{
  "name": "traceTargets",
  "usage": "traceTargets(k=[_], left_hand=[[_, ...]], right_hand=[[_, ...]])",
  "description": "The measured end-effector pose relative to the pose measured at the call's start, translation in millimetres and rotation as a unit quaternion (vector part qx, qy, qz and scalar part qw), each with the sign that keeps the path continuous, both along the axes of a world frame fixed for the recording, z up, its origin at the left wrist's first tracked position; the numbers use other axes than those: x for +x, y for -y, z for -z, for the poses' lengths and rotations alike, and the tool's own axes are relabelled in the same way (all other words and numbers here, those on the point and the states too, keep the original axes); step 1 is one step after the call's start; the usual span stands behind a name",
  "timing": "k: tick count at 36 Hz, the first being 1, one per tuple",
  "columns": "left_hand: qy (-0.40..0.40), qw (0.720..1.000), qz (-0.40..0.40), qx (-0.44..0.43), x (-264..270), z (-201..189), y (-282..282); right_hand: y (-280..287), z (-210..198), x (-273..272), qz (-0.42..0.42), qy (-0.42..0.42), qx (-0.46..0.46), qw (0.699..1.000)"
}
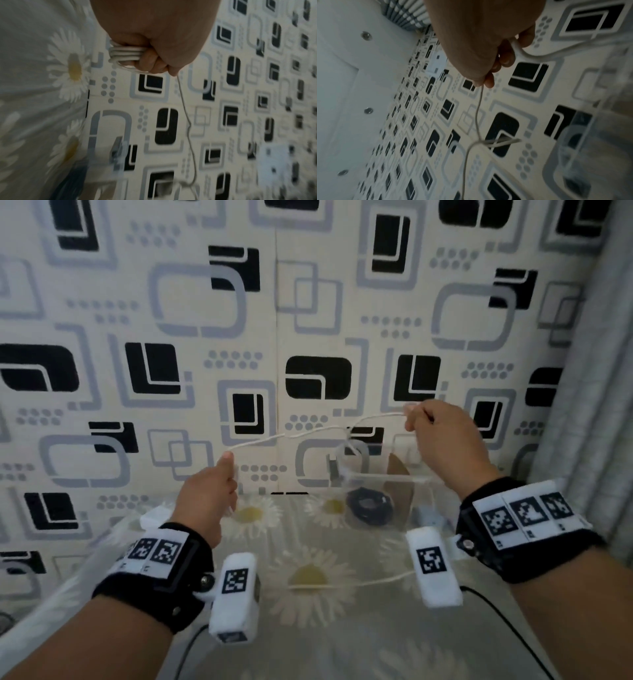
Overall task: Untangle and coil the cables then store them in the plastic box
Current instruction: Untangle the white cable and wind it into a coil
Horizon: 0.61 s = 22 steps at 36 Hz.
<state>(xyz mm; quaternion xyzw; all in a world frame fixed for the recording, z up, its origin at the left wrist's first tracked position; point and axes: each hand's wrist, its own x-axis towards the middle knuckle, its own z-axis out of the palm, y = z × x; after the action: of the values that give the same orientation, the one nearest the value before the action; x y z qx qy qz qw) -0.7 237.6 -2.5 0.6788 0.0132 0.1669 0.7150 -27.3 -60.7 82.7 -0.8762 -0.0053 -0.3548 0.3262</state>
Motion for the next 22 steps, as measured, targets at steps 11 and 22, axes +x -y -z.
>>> traceTargets(k=[11, 22], left_hand=[[-0.056, 0.997, -0.050, -0.018, -10.4, -2.1, -46.5], [-0.086, 0.984, -0.002, -0.158, -26.3, -21.7, -25.5]], right_hand=[[72.1, -18.5, -28.5, 0.092, 0.012, 0.005, 0.996], [75.4, 23.6, -14.2, 0.102, -0.236, -0.142, 0.956]])
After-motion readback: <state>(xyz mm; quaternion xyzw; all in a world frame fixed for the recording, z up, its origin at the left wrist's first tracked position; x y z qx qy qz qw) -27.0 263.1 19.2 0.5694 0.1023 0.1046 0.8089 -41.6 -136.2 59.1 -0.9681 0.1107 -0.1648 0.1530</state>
